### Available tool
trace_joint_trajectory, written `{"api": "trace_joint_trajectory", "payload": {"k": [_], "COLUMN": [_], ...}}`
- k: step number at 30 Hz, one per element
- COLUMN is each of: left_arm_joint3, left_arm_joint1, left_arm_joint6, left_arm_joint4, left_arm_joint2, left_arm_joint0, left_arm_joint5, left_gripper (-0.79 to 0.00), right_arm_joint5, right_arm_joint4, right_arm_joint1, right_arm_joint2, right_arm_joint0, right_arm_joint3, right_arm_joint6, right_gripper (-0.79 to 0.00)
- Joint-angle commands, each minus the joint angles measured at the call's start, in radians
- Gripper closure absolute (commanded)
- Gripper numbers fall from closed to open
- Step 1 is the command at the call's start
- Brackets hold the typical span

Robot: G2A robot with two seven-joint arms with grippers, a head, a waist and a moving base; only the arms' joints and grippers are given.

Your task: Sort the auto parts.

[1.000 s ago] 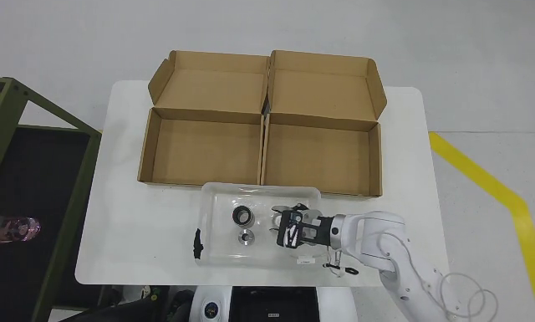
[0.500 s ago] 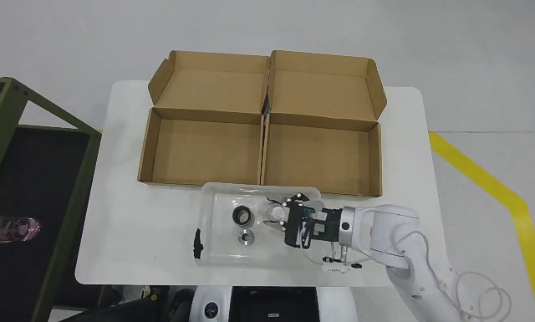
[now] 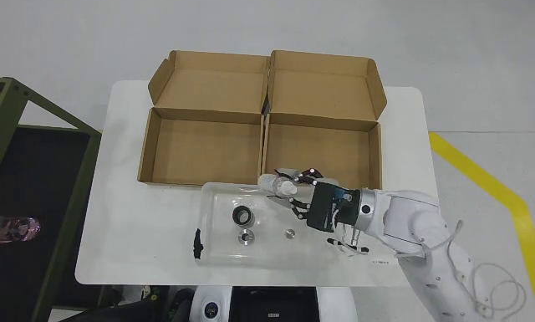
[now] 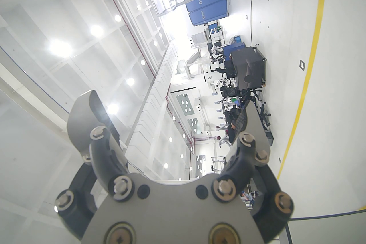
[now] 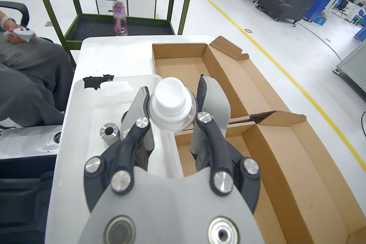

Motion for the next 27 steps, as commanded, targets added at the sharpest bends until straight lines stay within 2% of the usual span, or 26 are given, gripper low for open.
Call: {"api": "trace_joint_trajectory", "payload": {"k": [1, 10, 27], "left_arm_joint3": [0.000, 0.000, 0.000], "left_arm_joint1": [0.000, 0.000, 0.000], "left_arm_joint6": [0.000, 0.000, 0.000], "left_arm_joint4": [0.000, 0.000, 0.000], "left_arm_joint2": [0.000, 0.000, 0.000], "left_arm_joint0": [0.000, 0.000, 0.000], "left_arm_joint5": [0.000, 0.000, 0.000], "left_gripper": [-0.785, -0.785, -0.785], "right_arm_joint5": [0.006, 0.054, 0.156], "right_arm_joint4": [0.009, 0.061, 0.082], "right_arm_joint1": [0.000, -0.005, -0.034], "right_arm_joint2": [0.003, 0.010, -0.101], "right_arm_joint0": [0.013, 0.086, 0.268], "right_arm_joint3": [0.013, 0.125, 0.410], "right_arm_joint6": [-0.013, -0.062, -0.010], "right_gripper": [0.000, 0.000, 0.000]}}
